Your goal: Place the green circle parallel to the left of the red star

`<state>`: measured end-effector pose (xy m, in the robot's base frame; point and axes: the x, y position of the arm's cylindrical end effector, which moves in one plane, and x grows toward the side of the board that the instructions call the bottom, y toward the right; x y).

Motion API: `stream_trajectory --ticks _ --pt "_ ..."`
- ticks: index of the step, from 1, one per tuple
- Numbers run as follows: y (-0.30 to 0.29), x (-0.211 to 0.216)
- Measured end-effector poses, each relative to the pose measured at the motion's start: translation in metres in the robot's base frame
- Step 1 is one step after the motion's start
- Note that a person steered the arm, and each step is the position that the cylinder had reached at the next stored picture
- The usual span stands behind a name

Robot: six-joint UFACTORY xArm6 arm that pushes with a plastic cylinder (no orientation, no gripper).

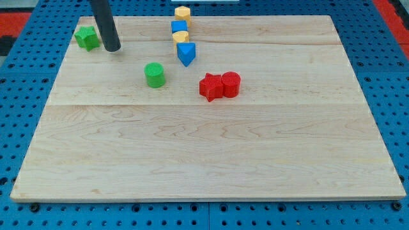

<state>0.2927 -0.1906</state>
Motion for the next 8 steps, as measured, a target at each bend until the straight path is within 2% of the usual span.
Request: stream_trajectory --ticks 1,2,3,4,5,7,8 --pt "0.003 0.000" --pt "0.025 0.039" --pt "0.010 0.058" --pt "0.060 0.105" --pt "0.045 0.155" --pt "0.041 0.056" --pt "0.050 0.052"
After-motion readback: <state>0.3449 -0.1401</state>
